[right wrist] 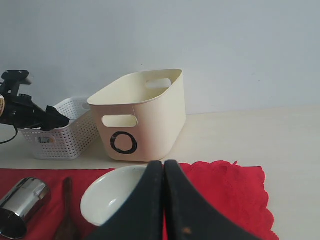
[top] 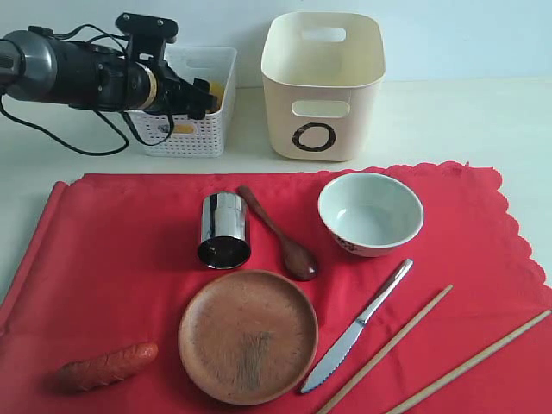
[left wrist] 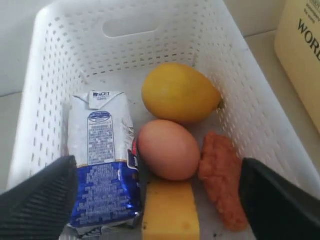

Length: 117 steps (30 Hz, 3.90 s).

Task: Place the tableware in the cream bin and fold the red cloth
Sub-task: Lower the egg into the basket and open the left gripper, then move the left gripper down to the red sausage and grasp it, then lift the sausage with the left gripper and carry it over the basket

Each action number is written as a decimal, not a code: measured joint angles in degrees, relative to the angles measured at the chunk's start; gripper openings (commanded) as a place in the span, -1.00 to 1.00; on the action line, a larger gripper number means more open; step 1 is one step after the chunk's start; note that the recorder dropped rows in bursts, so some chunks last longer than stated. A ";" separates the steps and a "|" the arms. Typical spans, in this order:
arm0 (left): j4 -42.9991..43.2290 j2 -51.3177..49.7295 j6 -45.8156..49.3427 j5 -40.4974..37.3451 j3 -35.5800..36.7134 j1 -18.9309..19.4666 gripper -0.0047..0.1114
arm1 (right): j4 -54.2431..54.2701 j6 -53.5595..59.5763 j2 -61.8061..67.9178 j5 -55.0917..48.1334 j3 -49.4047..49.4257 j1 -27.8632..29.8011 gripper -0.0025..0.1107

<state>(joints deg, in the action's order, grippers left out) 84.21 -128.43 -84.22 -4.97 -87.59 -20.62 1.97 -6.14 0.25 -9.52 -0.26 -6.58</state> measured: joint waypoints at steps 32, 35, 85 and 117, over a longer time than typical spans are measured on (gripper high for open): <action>-3.74 56.40 -1.55 12.21 52.98 0.00 -0.92 | 0.00 0.00 0.00 0.00 0.00 0.00 -0.96; -3.74 56.90 -1.55 13.93 56.93 0.00 -0.92 | 0.00 0.00 0.00 0.00 0.00 0.00 -0.96; -17.80 48.82 25.97 30.13 79.00 0.00 0.12 | 0.00 0.00 0.00 0.00 0.00 0.00 -0.96; -26.20 44.08 33.60 34.94 74.44 0.00 -0.92 | 0.00 0.00 0.00 0.00 0.00 0.00 -0.96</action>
<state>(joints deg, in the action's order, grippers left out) 58.02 -84.35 -50.62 29.97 -13.14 -20.62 1.97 -6.14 0.25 -9.52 -0.26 -6.58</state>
